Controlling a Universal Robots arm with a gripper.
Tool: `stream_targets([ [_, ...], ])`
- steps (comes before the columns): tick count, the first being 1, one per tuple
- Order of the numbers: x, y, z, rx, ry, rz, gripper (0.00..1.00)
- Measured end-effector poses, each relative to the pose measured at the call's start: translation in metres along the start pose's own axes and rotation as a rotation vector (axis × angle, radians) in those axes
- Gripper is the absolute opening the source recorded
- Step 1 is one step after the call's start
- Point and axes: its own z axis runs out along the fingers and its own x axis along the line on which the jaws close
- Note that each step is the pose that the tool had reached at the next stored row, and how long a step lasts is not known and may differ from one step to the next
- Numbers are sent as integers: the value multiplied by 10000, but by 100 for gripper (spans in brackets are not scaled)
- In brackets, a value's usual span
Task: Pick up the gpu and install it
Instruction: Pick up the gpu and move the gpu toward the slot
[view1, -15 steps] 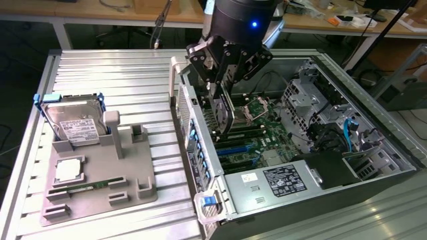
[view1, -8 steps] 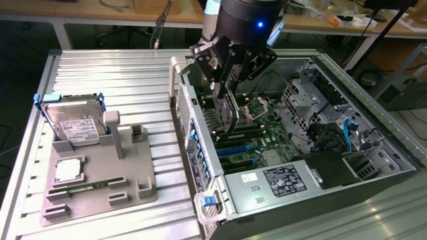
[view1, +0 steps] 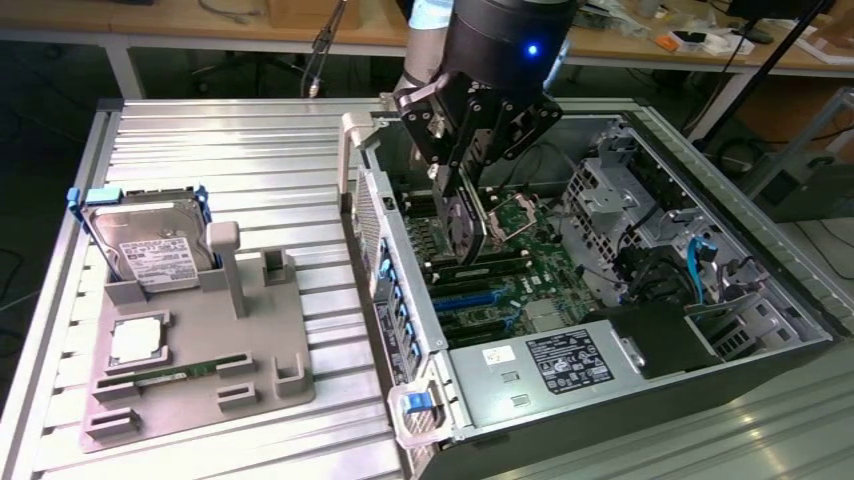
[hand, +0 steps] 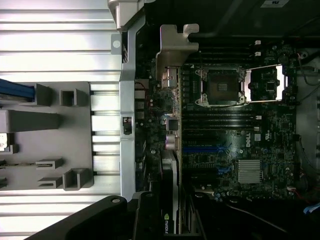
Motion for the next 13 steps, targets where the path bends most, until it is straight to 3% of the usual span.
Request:
stream_targets([
  [13, -126, 1, 2, 1, 6, 1, 27],
])
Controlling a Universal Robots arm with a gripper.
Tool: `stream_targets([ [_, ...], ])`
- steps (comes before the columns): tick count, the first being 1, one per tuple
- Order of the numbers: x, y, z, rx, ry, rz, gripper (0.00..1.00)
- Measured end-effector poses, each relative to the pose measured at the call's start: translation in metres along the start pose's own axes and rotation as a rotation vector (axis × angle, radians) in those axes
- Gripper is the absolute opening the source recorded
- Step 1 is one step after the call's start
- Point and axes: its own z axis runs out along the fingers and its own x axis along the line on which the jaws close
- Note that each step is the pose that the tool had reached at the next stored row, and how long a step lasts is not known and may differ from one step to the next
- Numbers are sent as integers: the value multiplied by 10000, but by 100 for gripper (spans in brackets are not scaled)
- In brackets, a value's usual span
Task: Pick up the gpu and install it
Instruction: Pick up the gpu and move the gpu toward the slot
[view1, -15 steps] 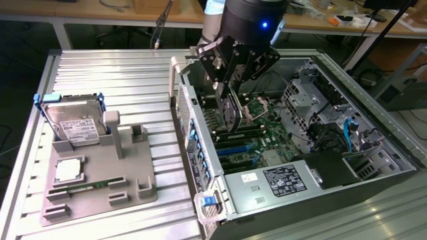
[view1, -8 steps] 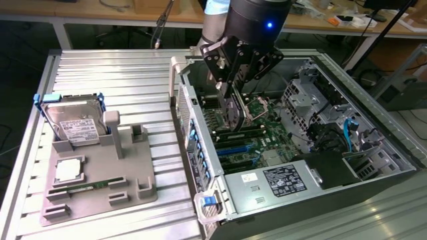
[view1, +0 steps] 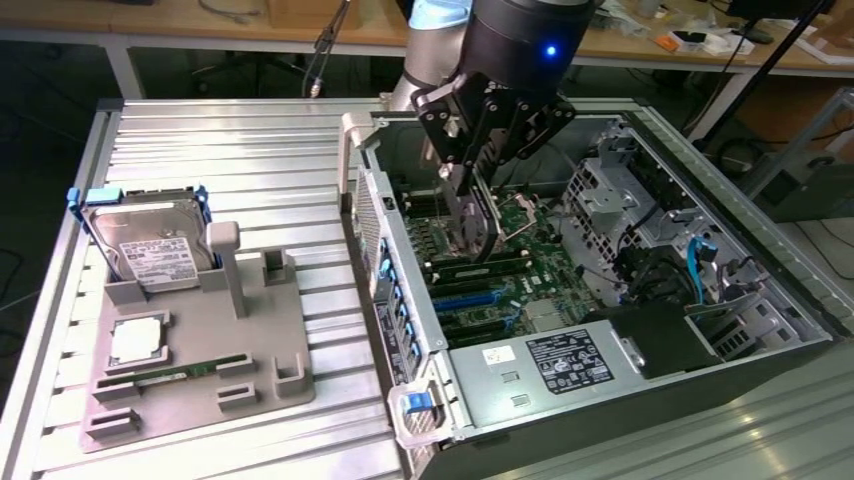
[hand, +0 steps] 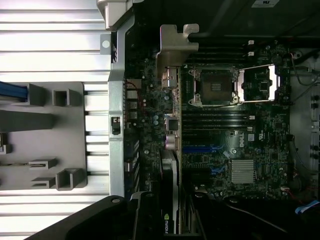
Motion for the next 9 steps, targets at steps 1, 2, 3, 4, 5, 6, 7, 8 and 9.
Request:
stream_targets([
  [1, -11, 0, 0, 0, 1, 0, 27],
  [2, -21, 0, 1, -1, 1, 0, 27],
  [3, -32, 0, 1, 0, 2, 0, 27],
  [4, -41, 0, 1, 0, 3, 0, 27],
  [5, -51, 0, 1, 0, 3, 0, 27],
  [6, -58, 0, 1, 0, 4, 0, 27],
  [7, -63, 0, 1, 0, 4, 0, 27],
  [8, -63, 0, 1, 0, 4, 0, 27],
  [9, -64, 1, 1, 0, 3, 0, 27],
])
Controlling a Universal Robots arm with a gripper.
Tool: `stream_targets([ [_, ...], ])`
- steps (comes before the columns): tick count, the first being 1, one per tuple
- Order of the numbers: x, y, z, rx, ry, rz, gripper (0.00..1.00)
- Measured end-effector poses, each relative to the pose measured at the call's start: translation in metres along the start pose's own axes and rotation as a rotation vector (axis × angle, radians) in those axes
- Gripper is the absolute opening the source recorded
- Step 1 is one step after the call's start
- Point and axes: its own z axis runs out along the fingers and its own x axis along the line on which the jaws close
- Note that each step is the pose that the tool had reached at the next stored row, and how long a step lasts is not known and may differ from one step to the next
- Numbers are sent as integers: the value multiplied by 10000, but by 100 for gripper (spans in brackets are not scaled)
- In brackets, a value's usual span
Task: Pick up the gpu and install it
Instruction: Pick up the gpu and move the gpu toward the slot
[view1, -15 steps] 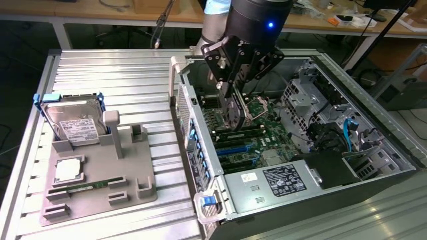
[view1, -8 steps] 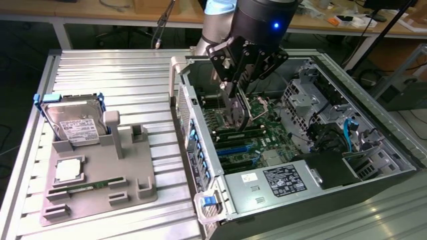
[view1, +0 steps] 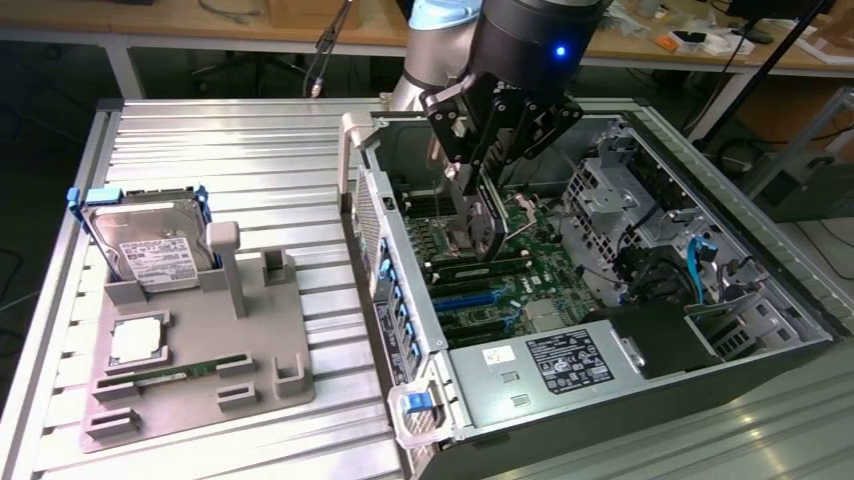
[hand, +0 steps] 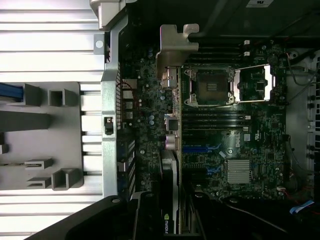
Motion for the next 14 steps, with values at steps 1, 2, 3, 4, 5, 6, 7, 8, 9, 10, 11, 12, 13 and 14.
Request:
stream_targets([
  [1, 0, 0, 0, 0, 0, 1, 27],
  [2, -1, 0, 0, 0, 0, 0, 27],
  [3, -1, 0, 0, 0, 0, 0, 27],
  [4, -1, 0, 0, 0, 0, 0, 27],
  [5, -1, 0, 0, 0, 0, 0, 27],
  [6, -1, 0, 0, 0, 0, 0, 27],
  [7, -1, 0, 0, 0, 0, 0, 27],
  [8, -2, 0, 0, 0, 0, 1, 27],
  [9, -5, 0, 1, -1, 0, -1, 27],
  [10, -10, 0, 0, 0, 0, -2, 27],
  [11, -14, 0, 0, 1, 1, -1, 27],
  [12, -20, 0, 0, 0, 0, 0, 27],
  [13, -28, 0, 1, 0, 0, -1, 27],
  [14, -36, 0, 1, 0, 1, -1, 27],
])
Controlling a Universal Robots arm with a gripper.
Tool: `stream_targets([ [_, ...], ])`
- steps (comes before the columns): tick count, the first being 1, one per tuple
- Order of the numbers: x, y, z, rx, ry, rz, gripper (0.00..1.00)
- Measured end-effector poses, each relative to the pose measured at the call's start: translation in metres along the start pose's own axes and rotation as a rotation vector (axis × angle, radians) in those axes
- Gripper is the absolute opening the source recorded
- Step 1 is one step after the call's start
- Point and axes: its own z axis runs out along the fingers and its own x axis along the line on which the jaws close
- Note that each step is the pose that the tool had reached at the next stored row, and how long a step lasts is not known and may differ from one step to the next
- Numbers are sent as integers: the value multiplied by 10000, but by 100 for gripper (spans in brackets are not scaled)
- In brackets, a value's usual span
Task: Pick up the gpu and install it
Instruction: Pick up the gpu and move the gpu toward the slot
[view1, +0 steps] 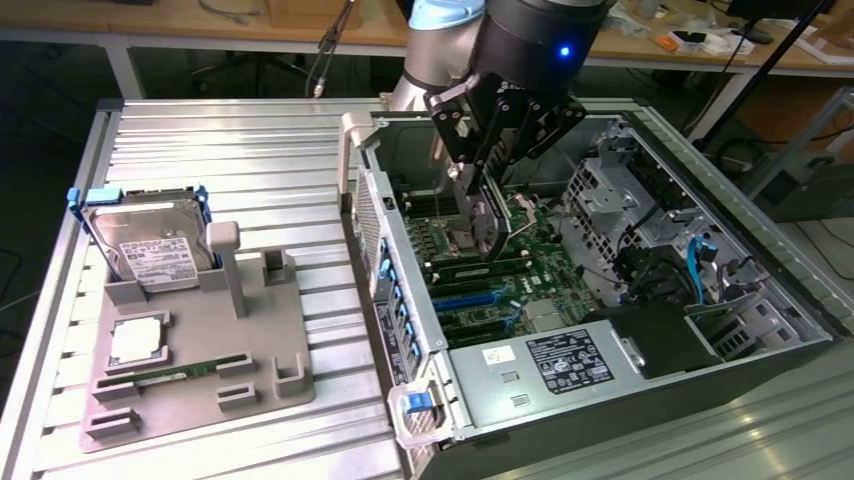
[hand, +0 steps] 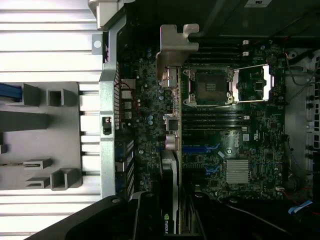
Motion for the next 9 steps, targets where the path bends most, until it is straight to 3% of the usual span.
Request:
stream_targets([
  [9, -100, 1, 2, 0, 7, 1, 27],
])
